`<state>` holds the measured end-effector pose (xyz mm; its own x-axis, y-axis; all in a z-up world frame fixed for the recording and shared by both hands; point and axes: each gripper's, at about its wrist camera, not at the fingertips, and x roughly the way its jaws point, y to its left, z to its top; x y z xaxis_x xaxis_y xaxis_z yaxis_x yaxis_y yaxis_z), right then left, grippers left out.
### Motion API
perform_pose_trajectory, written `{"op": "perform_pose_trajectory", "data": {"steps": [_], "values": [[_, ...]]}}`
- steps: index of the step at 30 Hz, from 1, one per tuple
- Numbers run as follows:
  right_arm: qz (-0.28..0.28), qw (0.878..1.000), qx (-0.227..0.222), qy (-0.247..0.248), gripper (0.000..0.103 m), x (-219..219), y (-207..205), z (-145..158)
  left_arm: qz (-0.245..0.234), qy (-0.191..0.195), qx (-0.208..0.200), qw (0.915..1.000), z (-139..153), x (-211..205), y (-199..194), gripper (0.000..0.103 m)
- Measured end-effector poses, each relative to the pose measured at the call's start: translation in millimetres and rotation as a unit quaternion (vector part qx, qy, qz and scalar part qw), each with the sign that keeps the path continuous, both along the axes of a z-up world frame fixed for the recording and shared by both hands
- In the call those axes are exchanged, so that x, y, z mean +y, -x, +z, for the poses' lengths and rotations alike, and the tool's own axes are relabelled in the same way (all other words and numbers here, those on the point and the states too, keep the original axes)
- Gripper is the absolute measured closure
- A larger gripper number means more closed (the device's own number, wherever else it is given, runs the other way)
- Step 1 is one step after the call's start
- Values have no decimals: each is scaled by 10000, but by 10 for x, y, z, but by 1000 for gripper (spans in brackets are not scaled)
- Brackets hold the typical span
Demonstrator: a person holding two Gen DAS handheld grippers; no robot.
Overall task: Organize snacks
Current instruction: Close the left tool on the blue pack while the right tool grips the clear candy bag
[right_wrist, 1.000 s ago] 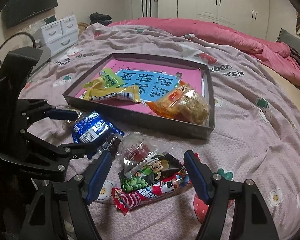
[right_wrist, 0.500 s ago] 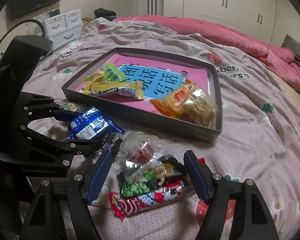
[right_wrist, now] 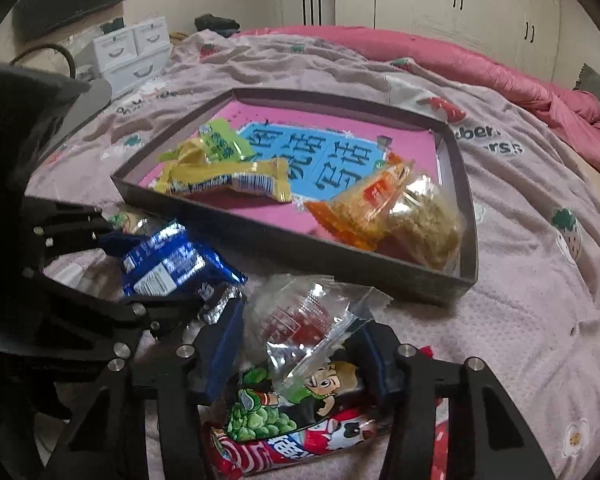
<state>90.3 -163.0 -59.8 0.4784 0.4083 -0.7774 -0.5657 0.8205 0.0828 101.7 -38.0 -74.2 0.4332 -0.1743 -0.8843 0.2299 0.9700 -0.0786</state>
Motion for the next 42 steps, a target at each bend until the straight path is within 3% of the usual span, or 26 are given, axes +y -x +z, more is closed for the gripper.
{"op": "perform_pose_trajectory", "data": {"steps": [3,15,42], "values": [[-47,9997,125,-227,58,-28,-46,-10,49,6,10,10000,-19,-3,-28,49],[-218,9981,-52,-572,59,-193,56,188,102,381,-166,9991,109,72,53,51],[-496,9935,-332,-966,59,-307,159,540,293,647,-787,9944,635,250,210,51]]}}
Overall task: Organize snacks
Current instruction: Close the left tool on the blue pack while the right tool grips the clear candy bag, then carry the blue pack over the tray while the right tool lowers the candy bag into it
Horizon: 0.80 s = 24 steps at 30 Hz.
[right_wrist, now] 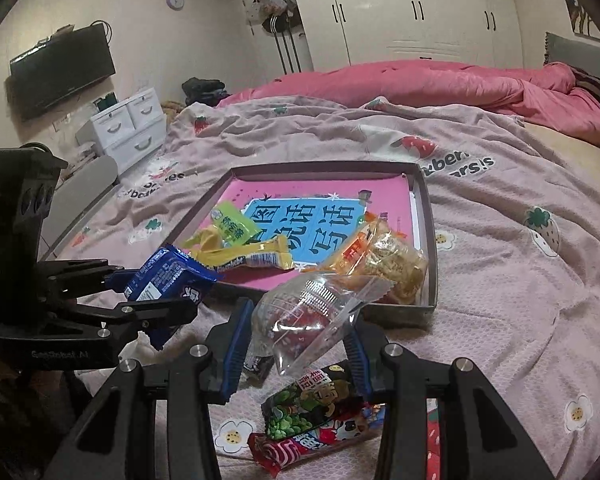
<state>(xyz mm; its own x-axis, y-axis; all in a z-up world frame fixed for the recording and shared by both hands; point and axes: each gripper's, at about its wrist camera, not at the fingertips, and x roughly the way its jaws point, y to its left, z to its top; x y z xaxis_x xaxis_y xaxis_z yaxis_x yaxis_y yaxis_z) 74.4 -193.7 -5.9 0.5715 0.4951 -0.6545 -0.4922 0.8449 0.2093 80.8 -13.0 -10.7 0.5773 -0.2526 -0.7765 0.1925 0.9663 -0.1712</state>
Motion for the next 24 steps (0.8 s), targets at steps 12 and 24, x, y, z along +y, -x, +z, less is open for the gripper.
{"op": "perform_pose_trajectory", "data": {"steps": [12,24], "values": [[-55,9998,-164,-130,59,30,-6,161,217,72,-222,9995,137,139,-20,51],[-113,9988,-452,-158,59,101,-26,324,506,89,-584,9970,298,344,-53,51]]}}
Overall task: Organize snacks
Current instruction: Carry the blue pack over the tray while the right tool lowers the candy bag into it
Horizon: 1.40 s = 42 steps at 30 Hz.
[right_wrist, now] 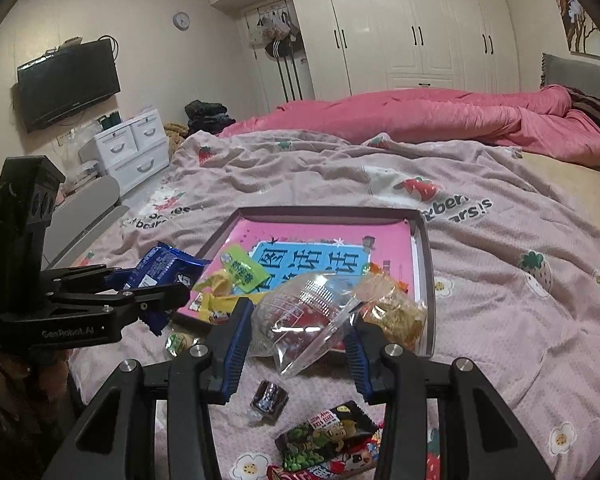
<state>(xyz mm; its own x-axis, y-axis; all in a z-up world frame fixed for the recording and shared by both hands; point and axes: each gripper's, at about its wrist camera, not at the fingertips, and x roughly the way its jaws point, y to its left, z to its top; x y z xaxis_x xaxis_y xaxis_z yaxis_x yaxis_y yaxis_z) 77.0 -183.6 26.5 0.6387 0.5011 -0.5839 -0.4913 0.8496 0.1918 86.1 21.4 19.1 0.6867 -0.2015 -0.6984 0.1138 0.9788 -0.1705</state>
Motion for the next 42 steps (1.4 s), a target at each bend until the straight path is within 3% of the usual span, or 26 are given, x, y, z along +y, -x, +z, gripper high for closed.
{"op": "perform_pose_trajectory", "data": {"steps": [19,42], "values": [[-63,9998,-54,-191,59,154,-162,52,511,4,-148,9986,-4,273,-248,51],[-175,9990,375,185,59,482,-471,-270,259,69,266,9993,-450,211,-678,51]]}}
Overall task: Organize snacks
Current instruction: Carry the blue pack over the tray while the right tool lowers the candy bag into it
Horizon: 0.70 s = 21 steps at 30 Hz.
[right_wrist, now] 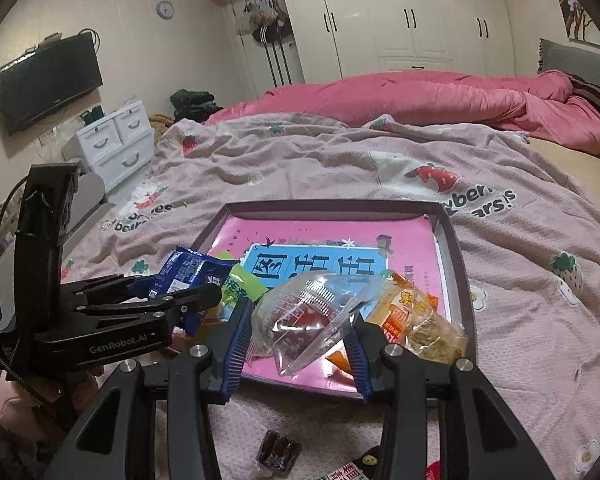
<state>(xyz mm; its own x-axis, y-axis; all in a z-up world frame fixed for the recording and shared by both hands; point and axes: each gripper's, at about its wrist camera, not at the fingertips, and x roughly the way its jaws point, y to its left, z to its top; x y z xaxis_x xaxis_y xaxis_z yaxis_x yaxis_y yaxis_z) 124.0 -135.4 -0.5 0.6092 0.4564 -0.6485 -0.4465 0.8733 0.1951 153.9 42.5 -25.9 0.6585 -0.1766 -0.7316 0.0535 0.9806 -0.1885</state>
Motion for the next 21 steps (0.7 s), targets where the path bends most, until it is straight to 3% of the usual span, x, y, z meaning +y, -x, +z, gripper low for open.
{"op": "perform_pose_trajectory", "data": {"steps": [21], "values": [[212,9984,323,406,59,245,-168,-347,-49,-165,105,9998,-131,23,-132,51]]}}
